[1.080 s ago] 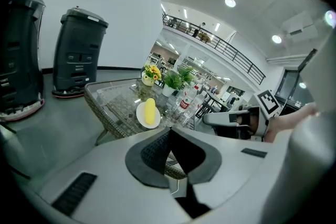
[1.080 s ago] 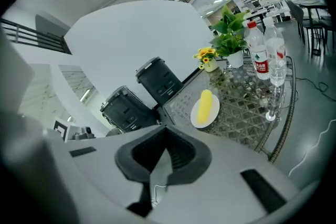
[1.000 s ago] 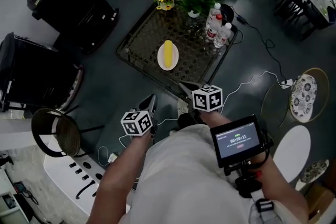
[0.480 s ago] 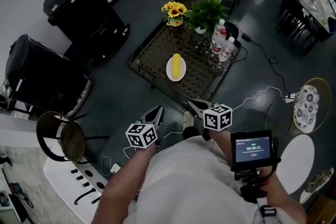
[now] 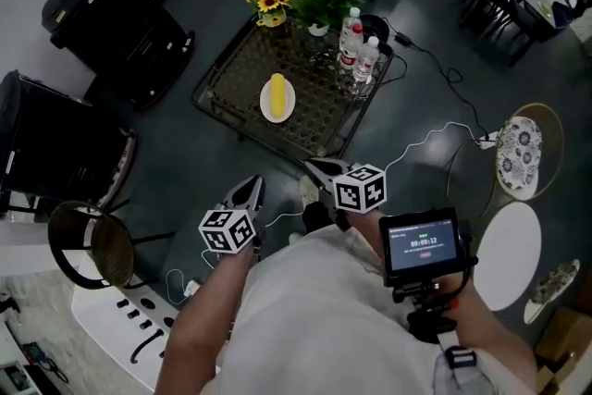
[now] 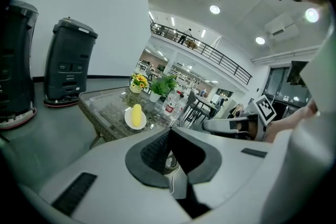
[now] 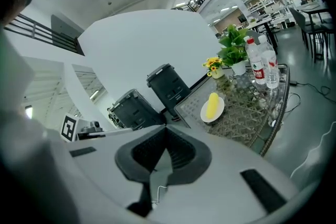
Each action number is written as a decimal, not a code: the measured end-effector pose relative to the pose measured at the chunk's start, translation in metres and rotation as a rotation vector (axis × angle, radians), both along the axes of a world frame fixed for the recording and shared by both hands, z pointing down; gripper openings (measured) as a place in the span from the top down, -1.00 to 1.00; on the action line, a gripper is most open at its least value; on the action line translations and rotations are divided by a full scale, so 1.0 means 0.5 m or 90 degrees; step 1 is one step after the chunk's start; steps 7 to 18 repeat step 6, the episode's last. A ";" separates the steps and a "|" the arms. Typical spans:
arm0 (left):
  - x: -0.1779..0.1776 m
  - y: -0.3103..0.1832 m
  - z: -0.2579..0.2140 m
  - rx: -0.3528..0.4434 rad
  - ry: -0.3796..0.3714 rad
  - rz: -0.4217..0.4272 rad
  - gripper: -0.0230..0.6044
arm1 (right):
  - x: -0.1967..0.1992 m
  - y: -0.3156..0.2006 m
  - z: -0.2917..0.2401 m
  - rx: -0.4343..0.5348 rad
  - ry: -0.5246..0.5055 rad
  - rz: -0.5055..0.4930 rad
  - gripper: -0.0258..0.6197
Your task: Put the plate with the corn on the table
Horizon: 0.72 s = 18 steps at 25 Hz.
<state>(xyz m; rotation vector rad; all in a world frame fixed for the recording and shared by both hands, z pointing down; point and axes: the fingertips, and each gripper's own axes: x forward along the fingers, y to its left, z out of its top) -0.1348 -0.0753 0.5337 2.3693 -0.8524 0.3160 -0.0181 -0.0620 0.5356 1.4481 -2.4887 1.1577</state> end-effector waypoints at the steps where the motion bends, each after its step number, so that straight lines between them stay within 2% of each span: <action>1: 0.004 0.003 0.005 -0.003 -0.002 0.003 0.90 | 0.000 0.001 0.003 -0.003 -0.002 0.000 0.90; 18: 0.020 -0.010 0.031 -0.012 -0.010 0.011 0.90 | -0.003 -0.015 0.017 -0.008 -0.004 -0.008 0.90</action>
